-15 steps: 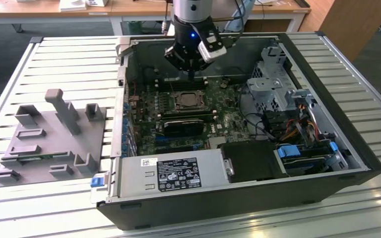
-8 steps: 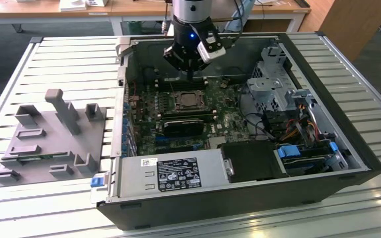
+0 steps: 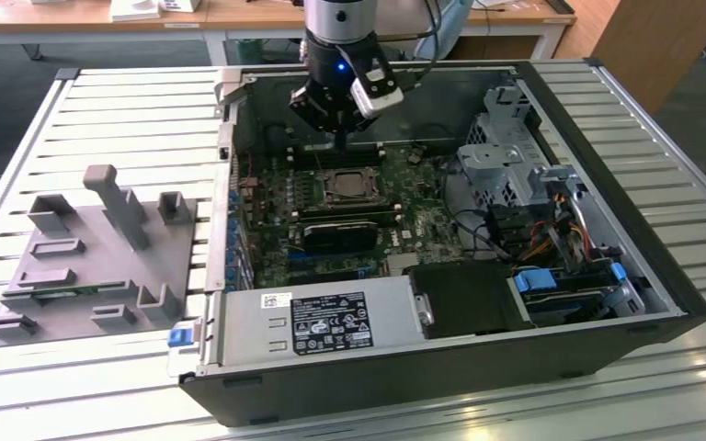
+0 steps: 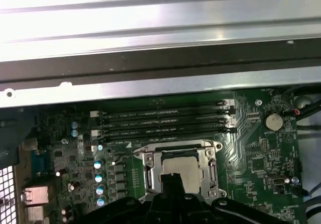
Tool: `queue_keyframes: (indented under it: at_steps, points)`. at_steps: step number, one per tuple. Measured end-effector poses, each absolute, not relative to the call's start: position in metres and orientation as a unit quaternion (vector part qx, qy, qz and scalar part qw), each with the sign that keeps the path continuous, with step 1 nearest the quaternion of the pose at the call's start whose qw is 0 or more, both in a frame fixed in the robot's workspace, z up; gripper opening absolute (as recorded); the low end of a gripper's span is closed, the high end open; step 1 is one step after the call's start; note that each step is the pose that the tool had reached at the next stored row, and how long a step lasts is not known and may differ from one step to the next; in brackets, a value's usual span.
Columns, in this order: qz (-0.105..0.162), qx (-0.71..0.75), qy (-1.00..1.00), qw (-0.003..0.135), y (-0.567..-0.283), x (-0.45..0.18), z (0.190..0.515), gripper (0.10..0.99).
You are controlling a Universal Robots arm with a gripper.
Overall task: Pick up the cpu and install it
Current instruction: 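Install the first cpu locking lever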
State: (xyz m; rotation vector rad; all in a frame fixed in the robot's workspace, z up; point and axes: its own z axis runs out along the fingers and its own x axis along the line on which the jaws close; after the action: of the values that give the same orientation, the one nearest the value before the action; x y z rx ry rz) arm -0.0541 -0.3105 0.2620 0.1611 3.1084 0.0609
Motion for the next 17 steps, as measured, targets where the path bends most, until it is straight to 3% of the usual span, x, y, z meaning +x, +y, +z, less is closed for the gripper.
queue_keyframes:
  at_steps: [17]
  points:
    - [0.02, 0.052, 0.998, 0.014, -0.3105, -0.0618, 0.262, 0.106]
